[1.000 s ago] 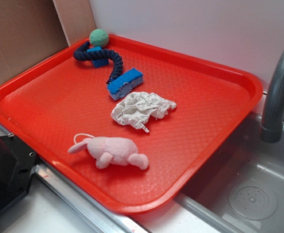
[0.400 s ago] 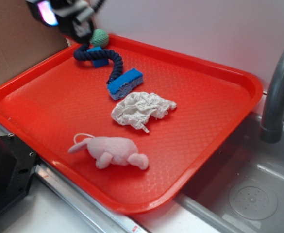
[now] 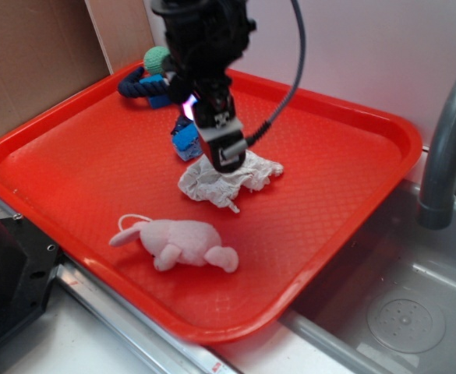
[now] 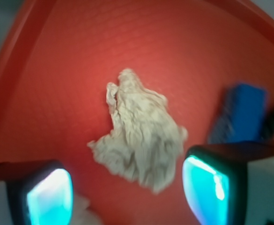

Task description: Grab the white paper.

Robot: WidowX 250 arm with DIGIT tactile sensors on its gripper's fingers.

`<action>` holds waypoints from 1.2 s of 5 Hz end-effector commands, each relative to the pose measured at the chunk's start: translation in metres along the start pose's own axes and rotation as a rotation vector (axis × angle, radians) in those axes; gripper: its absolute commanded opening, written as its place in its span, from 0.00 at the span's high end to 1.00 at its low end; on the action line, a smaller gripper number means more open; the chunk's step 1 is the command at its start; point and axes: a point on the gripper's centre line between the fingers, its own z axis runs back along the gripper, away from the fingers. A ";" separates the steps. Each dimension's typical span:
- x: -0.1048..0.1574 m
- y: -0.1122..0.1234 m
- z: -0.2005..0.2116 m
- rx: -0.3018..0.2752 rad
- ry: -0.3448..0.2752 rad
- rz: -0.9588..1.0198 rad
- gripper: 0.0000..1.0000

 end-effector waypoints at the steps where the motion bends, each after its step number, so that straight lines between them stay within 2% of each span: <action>1: 0.013 0.017 -0.035 -0.069 -0.035 -0.172 0.00; 2: -0.001 0.004 -0.060 -0.156 0.014 -0.109 0.00; 3: -0.015 -0.012 -0.066 -0.166 0.007 -0.101 1.00; 4: -0.010 -0.023 -0.049 -0.128 -0.024 -0.136 1.00; 5: -0.019 -0.035 -0.048 -0.071 0.006 -0.144 1.00; 6: -0.021 -0.036 -0.039 -0.001 0.031 -0.120 1.00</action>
